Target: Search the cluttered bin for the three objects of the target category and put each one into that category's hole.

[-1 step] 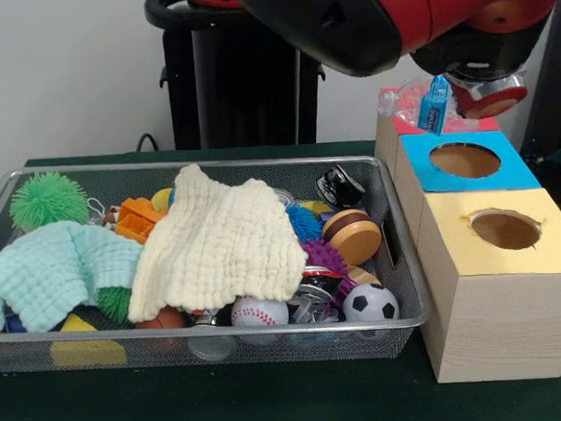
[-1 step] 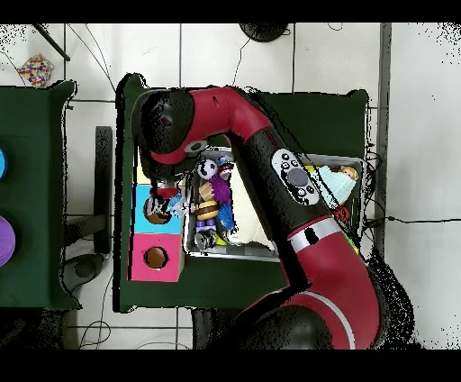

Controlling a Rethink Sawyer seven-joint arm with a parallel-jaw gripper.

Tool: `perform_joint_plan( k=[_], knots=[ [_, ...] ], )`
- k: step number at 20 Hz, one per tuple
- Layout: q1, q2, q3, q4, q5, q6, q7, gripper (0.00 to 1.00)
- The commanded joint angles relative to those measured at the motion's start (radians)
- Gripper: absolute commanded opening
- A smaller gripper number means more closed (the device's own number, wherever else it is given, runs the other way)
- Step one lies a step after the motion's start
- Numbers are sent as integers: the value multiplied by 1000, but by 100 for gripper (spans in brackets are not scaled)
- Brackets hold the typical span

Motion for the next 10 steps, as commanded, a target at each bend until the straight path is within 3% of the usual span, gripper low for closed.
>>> perform_joint_plan(
  k=[1,10],
  knots=[
    [-13,7,-60,141,15,-170,170,0],
    [11,6,-105,113,-31,-173,106,0]
  ],
)
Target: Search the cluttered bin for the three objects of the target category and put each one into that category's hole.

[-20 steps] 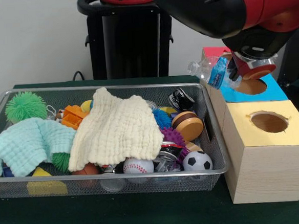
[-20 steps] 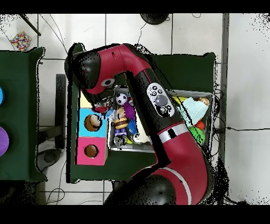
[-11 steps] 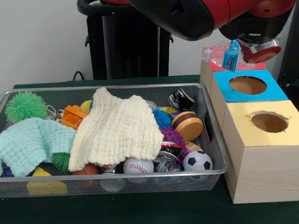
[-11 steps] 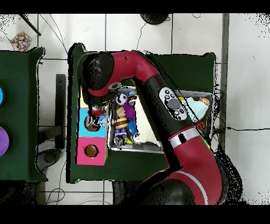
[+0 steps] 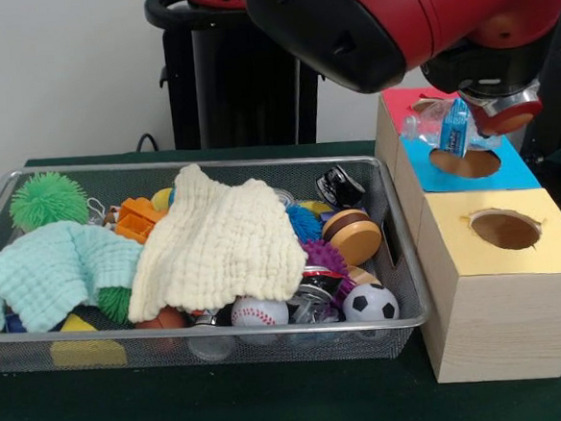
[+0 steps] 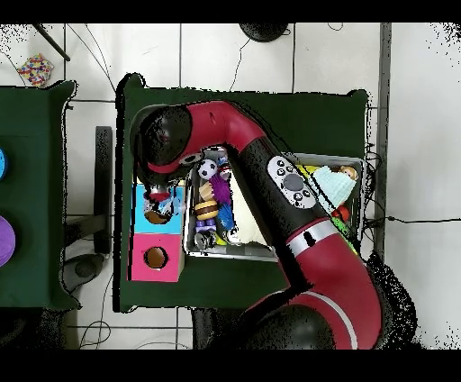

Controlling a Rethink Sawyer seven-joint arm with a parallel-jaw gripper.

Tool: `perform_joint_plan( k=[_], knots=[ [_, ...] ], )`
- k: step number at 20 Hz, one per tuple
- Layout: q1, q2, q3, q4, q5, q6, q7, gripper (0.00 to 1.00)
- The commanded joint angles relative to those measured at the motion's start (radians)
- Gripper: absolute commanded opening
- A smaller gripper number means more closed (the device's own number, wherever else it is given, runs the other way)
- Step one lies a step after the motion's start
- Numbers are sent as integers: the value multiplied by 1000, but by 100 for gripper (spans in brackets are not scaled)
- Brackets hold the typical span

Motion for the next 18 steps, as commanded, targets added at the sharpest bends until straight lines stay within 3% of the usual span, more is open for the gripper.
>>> perform_joint_plan(
  k=[1,9,18],
  knots=[
    [14,2,-101,47,-44,-26,106,0],
    [57,-19,-145,25,-83,13,98,0],
    [53,-18,-143,39,-83,-54,65,0]
  ],
)
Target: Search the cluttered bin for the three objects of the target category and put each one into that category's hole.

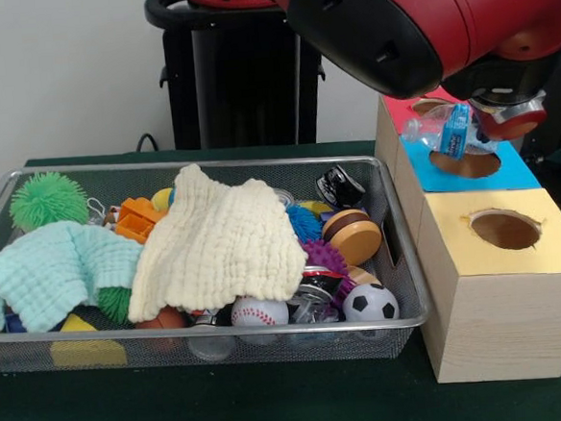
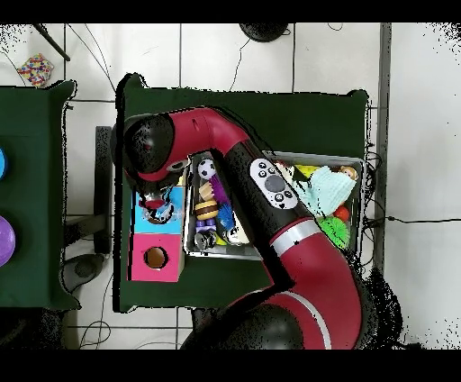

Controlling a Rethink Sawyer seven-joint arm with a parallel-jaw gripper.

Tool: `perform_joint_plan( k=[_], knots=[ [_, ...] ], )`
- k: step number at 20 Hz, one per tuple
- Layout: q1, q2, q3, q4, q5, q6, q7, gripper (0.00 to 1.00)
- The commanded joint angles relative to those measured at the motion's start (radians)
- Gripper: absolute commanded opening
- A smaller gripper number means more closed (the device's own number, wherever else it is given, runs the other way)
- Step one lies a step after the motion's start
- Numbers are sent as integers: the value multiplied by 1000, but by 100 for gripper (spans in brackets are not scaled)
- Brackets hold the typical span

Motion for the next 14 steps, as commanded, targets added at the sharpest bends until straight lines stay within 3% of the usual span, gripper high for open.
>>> perform_joint_plan(
  k=[1,14],
  knots=[
    [-9,-18,-85,37,-67,-57,67,0],
    [-19,-27,-62,48,-90,-124,47,0]
  ],
)
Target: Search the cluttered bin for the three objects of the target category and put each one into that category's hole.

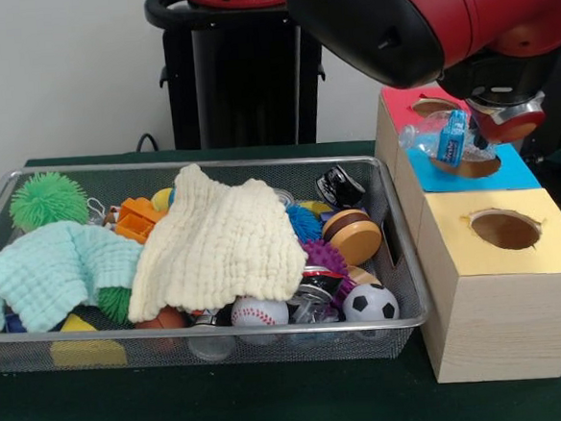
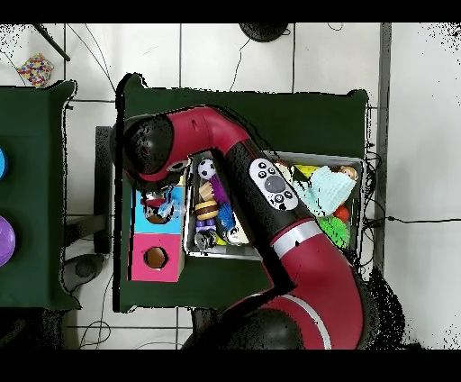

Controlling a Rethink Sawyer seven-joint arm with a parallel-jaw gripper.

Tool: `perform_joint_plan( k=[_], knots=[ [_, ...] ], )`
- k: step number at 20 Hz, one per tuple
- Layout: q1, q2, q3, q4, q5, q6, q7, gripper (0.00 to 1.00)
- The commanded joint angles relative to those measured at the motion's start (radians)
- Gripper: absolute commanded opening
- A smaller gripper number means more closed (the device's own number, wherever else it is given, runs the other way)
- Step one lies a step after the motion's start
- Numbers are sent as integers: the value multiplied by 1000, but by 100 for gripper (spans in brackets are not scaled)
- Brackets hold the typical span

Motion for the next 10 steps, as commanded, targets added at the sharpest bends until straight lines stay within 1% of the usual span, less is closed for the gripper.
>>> perform_joint_plan(
  k=[1,4,10],
  knots=[
    [-18,-9,-63,45,-60,-97,49,0],
    [-16,-2,-69,46,-48,-105,73,0],
    [-9,4,-81,42,-50,-114,86,0]
  ],
)
